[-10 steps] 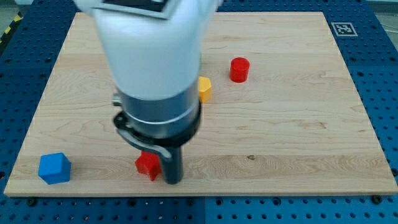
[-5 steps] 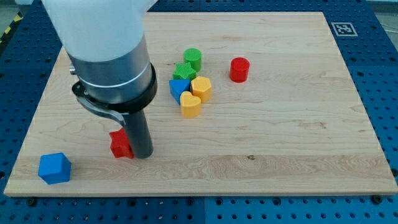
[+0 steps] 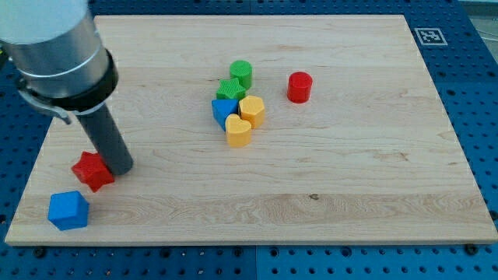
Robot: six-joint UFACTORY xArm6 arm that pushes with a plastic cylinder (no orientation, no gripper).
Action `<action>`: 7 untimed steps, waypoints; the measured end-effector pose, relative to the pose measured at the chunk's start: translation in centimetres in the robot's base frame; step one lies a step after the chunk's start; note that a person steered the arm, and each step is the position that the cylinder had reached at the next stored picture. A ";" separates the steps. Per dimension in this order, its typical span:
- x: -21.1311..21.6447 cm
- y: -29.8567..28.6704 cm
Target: Move the red star above the blue cube
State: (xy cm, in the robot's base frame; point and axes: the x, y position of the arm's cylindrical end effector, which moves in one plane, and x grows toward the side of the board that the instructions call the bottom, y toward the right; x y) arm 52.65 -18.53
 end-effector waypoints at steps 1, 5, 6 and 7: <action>-0.1 -0.2; -1.1 -1.0; -1.1 -1.3; -1.1 -2.5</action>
State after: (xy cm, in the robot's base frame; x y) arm 51.56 -21.01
